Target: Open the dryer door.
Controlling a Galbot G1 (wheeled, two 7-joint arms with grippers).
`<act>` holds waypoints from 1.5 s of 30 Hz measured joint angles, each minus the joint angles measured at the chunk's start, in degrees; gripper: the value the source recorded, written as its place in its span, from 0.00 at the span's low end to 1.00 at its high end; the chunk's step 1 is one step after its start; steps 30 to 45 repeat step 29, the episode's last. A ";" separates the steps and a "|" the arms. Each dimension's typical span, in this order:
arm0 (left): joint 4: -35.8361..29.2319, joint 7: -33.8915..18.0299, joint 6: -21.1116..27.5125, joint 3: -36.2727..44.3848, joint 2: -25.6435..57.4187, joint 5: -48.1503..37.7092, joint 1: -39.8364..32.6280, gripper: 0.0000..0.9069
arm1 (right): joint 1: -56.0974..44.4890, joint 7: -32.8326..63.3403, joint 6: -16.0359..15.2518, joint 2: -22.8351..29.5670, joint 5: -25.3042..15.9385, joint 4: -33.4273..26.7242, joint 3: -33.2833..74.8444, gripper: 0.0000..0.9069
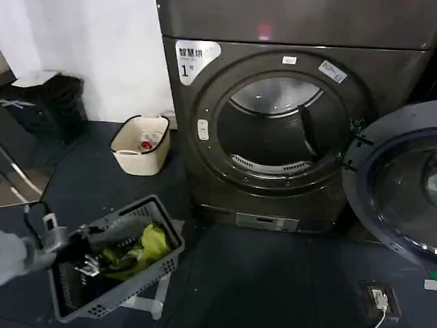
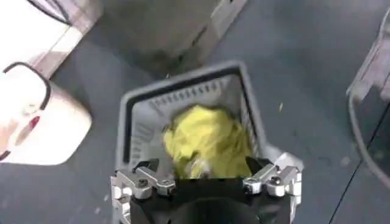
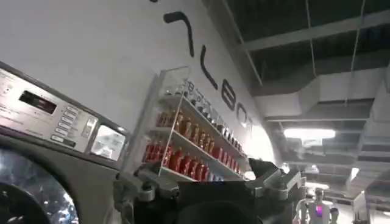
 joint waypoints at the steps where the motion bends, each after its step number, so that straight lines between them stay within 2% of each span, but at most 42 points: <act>1: 0.30 -0.16 0.85 0.01 0.19 0.29 0.00 1.00 | -0.01 -0.12 0.00 0.00 0.00 0.01 0.01 1.00; 29: 3.82 6.32 0.03 -0.04 1.02 5.71 -0.12 1.00 | -1.06 -0.84 0.13 0.22 0.08 0.20 1.11 1.00; 45: 3.82 6.32 0.03 -0.04 1.02 5.71 -0.12 1.00 | -1.06 -0.84 0.13 0.22 0.08 0.20 1.11 1.00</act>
